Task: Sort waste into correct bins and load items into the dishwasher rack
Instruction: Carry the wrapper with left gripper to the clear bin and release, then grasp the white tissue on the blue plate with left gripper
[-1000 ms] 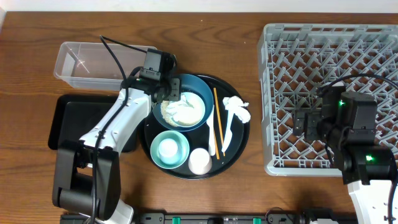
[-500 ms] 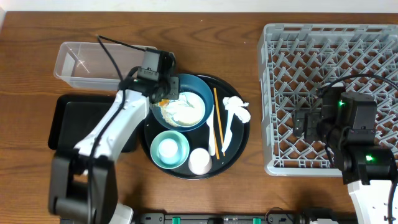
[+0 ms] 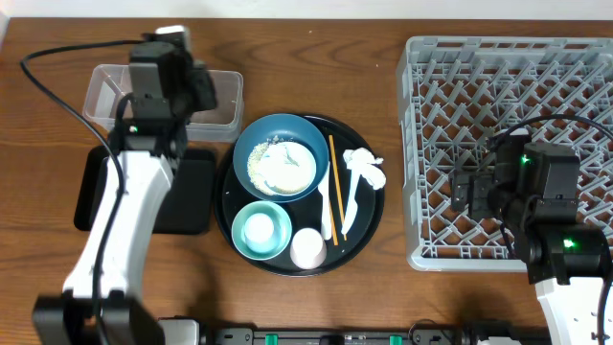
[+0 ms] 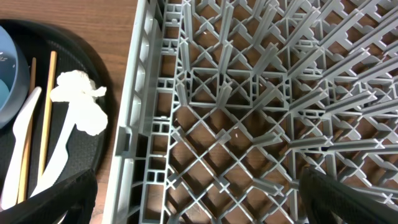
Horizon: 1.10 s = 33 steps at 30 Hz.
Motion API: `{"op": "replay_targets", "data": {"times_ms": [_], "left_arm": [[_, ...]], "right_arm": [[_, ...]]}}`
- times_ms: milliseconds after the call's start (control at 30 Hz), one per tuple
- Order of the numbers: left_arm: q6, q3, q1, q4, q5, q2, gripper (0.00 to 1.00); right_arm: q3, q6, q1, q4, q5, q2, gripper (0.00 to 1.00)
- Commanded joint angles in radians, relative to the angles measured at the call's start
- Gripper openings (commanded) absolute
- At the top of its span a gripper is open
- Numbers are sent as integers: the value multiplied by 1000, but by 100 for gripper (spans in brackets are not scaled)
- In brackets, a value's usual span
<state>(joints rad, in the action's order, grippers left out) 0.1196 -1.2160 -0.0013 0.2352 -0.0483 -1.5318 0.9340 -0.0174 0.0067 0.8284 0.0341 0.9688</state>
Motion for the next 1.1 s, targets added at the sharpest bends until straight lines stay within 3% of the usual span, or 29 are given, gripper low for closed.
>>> {"op": "replay_targets", "data": {"times_ms": [0, 200, 233, 300, 367, 467, 533, 567, 833, 1067], "left_arm": [[16, -3, 34, -16, 15, -83, 6], [16, -3, 40, -79, 15, -137, 6], [16, -3, 40, -86, 15, -136, 12], [16, -5, 40, -87, 14, -126, 44], [16, -6, 37, -81, 6, -109, 59], [16, -6, 26, -58, -27, -71, 69], [17, -6, 9, -6, -90, -37, 85], [18, -6, -3, 30, -134, -22, 98], [116, 8, -188, 363, -206, 0, 98], [115, 70, -355, 422, -146, -13, 98]], "right_arm": [[20, 13, -8, 1, 8, 0, 99], [20, 13, -8, 2, 8, 0, 99], [20, 13, -8, 3, 8, 0, 99], [20, 13, -8, 3, 8, 0, 99], [19, 13, -8, 3, 8, 0, 99], [20, 13, -8, 3, 8, 0, 99], [20, 13, -8, 4, 8, 0, 99], [20, 13, -8, 5, 8, 0, 99], [20, 13, -8, 7, 8, 0, 99], [20, 13, -8, 13, 8, 0, 99]]}}
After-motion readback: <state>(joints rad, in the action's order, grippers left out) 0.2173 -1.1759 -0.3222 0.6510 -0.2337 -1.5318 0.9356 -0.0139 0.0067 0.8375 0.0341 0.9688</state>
